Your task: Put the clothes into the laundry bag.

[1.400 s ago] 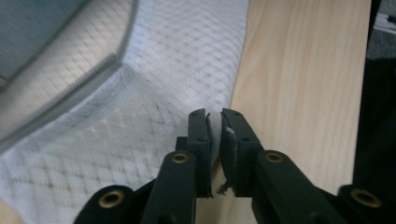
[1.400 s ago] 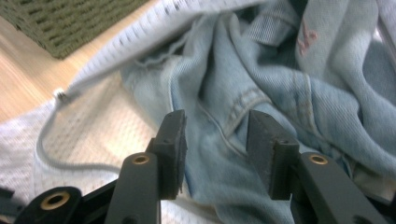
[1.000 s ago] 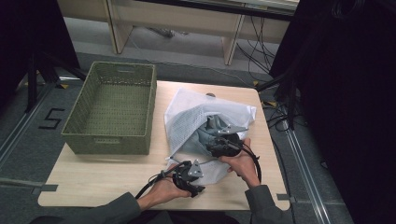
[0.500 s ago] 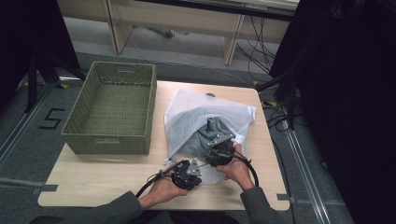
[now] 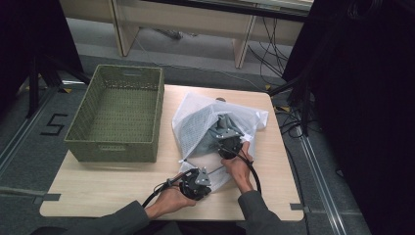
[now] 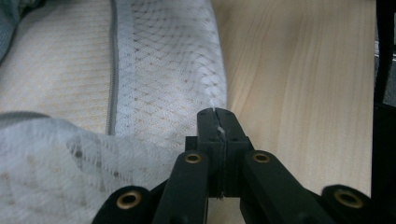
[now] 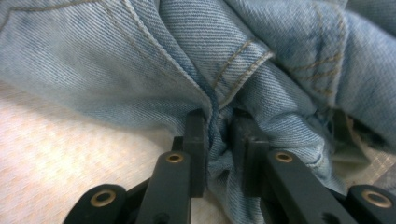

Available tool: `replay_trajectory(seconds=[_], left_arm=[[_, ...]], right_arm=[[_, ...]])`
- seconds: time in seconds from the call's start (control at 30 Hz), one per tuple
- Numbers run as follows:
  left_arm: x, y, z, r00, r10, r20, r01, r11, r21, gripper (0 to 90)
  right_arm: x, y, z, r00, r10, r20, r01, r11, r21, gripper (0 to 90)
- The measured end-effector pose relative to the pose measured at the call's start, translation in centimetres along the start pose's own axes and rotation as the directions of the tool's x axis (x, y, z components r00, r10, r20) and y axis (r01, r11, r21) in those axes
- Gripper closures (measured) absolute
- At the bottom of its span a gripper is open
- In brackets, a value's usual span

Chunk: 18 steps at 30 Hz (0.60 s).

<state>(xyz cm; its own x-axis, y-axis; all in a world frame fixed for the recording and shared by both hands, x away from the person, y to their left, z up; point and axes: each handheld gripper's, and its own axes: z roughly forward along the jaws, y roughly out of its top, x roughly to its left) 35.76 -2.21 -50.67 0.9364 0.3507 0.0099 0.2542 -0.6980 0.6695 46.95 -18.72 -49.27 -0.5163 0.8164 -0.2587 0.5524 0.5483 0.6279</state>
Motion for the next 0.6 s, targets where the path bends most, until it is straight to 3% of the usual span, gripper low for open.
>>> replay_trajectory(seconds=[0.07, 0.13, 0.23, 0.27, 0.3, 0.37, 0.4, 0.43, 0.47, 0.57, 0.6], left_arm=[[0.2, 0.0, 0.0, 0.9999, 0.015, 0.002, -0.015, 0.9999, 0.003, 88.7], [0.1, 0.0, 0.0, 0.9999, -0.01, 0.011, 0.01, 0.9999, -0.002, 88.6], [0.2, 0.0, 0.0, 0.9999, -0.006, 0.01, 0.006, 1.0, -0.001, 88.1], [0.2, 0.0, 0.0, 0.9999, 0.003, 0.011, -0.003, 1.0, -0.003, 87.6], [0.2, 0.0, 0.0, 0.9999, -0.001, 0.016, 0.001, 1.0, -0.003, 86.7], [0.2, 0.0, 0.0, 0.9997, -0.009, 0.021, 0.009, 0.9999, -0.009, 85.1], [0.0, 0.0, 0.0, 0.9992, -0.032, 0.025, 0.032, 0.9994, -0.01, 84.2], [0.2, 0.0, 0.0, 0.9998, 0.008, 0.02, -0.007, 0.9999, -0.008, 83.0], [0.0, 0.0, 0.0, 0.9994, -0.019, 0.028, 0.019, 0.9997, -0.012, 81.5], [0.0, 0.0, -0.1, 0.9993, -0.014, 0.034, 0.014, 0.9998, -0.012, 77.6], [-0.2, 0.0, -0.1, 0.9977, -0.054, 0.041, 0.056, 0.9978, -0.035, 76.3]], right_arm=[[0.2, -0.1, -0.1, 0.9996, 0.024, -0.018, -0.024, 1.0, 0.016, 76.8], [0.0, -0.2, -0.5, 0.9986, 0.024, -0.046, -0.024, 1.0, 0.01, 75.0], [-0.4, -0.4, -1.2, 0.9945, 0.062, -0.085, -0.061, 0.998, 0.006, 71.9], [-0.4, -0.3, -1.6, 0.9882, 0.107, -0.11, -0.107, 0.994, 0.006, 70.5], [-0.6, -0.4, -2.0, 0.9881, 0.094, -0.121, -0.096, 0.995, -0.008, 69.6], [-0.8, -0.4, -2.9, 0.982, 0.113, -0.151, -0.119, 0.993, -0.028, 66.5], [-1.0, -0.4, -3.4, 0.9791, 0.116, -0.167, -0.123, 0.992, -0.034, 64.7], [-1.2, -0.3, -3.9, 0.9763, 0.126, -0.176, -0.137, 0.989, -0.052, 62.7], [-1.4, -0.3, -4.3, 0.9766, 0.12, -0.179, -0.135, 0.988, -0.076, 61.4], [-2.0, -0.1, -5.6, 0.9663, 0.147, -0.211, -0.172, 0.98, -0.102, 57.1], [-2.1, -0.1, -5.8, 0.9672, 0.142, -0.211, -0.17, 0.978, -0.122, 55.8]])
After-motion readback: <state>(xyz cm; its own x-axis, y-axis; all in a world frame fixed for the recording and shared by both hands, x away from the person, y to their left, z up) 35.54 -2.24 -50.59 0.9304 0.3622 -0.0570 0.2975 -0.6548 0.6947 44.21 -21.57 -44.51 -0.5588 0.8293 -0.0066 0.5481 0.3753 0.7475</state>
